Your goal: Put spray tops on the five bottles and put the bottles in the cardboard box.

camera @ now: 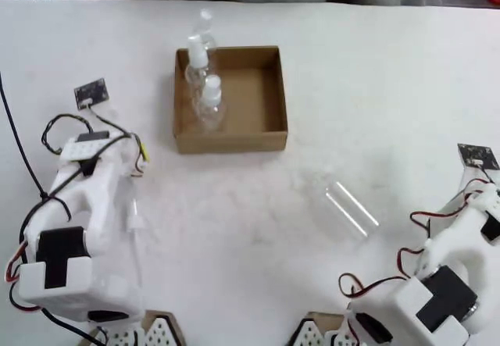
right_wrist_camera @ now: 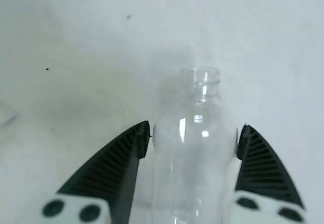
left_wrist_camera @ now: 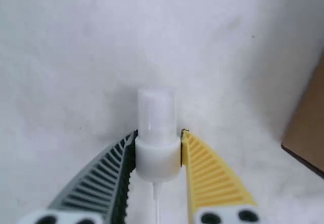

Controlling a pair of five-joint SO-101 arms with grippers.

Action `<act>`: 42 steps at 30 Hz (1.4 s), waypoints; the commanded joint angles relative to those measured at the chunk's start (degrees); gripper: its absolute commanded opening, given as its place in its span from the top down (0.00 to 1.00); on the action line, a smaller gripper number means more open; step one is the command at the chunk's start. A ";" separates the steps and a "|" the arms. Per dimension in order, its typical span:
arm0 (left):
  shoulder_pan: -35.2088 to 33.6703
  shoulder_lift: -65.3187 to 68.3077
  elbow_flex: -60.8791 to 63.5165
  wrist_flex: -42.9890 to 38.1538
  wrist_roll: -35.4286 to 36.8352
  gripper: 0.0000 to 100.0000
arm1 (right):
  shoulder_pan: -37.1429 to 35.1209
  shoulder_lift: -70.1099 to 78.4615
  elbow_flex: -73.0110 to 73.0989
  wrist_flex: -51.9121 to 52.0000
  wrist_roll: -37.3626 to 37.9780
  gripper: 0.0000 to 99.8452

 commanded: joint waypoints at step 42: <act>0.92 -1.54 -0.26 -1.05 -0.62 0.97 | -0.84 -2.33 -8.18 7.69 6.59 0.72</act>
